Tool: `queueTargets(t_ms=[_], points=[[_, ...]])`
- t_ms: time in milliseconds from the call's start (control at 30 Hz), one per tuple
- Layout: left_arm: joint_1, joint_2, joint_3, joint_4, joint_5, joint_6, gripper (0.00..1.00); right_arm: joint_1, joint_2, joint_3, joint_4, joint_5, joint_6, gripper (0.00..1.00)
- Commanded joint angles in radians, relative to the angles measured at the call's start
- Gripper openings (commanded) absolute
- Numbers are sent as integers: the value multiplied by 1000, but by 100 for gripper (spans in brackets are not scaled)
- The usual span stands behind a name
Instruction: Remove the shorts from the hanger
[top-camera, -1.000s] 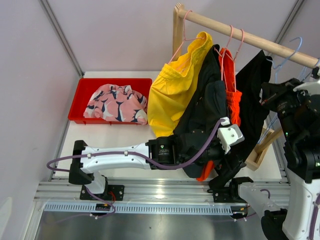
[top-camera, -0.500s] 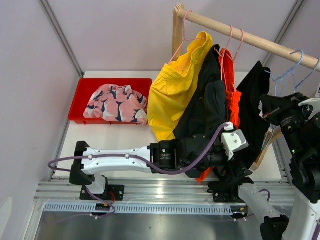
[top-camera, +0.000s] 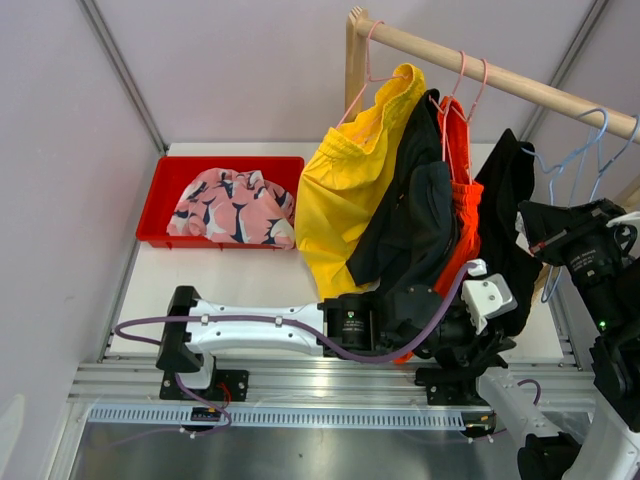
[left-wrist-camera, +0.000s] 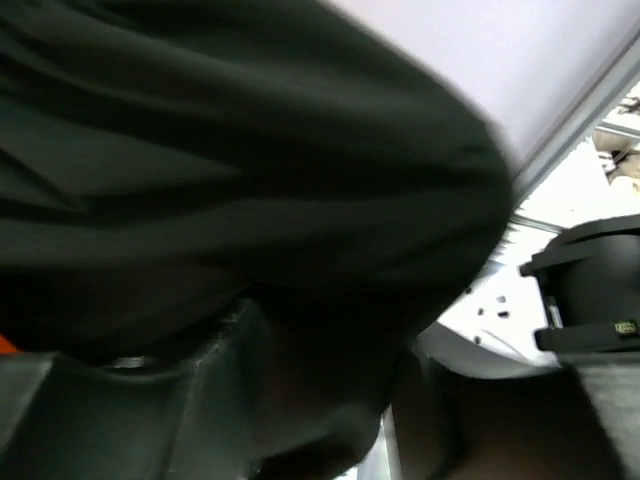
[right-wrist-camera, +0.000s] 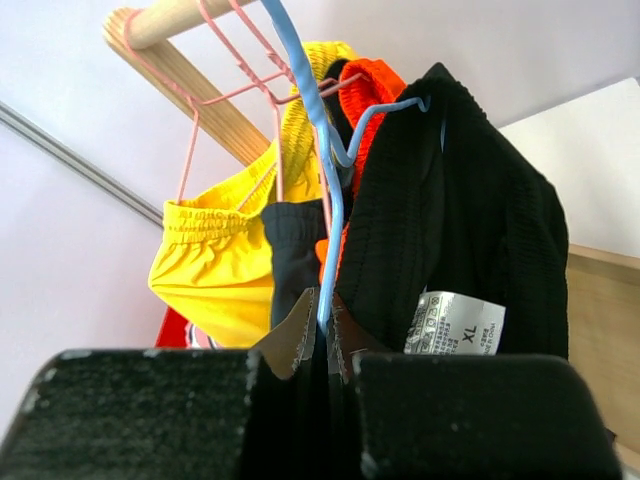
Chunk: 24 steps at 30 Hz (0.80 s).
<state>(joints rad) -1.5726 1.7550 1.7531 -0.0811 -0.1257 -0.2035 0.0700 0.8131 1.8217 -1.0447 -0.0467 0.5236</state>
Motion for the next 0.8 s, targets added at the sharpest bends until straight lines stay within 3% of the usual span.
queueTargets(t_ms=[0, 33, 133, 167, 400, 767], points=[[-4, 1, 54, 64, -40, -7, 44, -7, 0, 67, 25, -41, 4, 0], [-3, 3, 59, 61, -45, -7, 42, -7, 0, 67, 22, -45, 3, 0], [-4, -2, 57, 60, -51, -8, 17, -7, -2, 59, 15, -56, 0, 0], [-4, -3, 56, 60, -52, -11, 0, -7, -3, 51, 15, -58, 1, 0], [-52, -63, -30, 64, -72, 3, 0, -6, 24, 59, 46, -29, -31, 0], [-340, -147, -366, 149, -216, -79, 0, 4, 135, 162, 74, 45, -116, 0]])
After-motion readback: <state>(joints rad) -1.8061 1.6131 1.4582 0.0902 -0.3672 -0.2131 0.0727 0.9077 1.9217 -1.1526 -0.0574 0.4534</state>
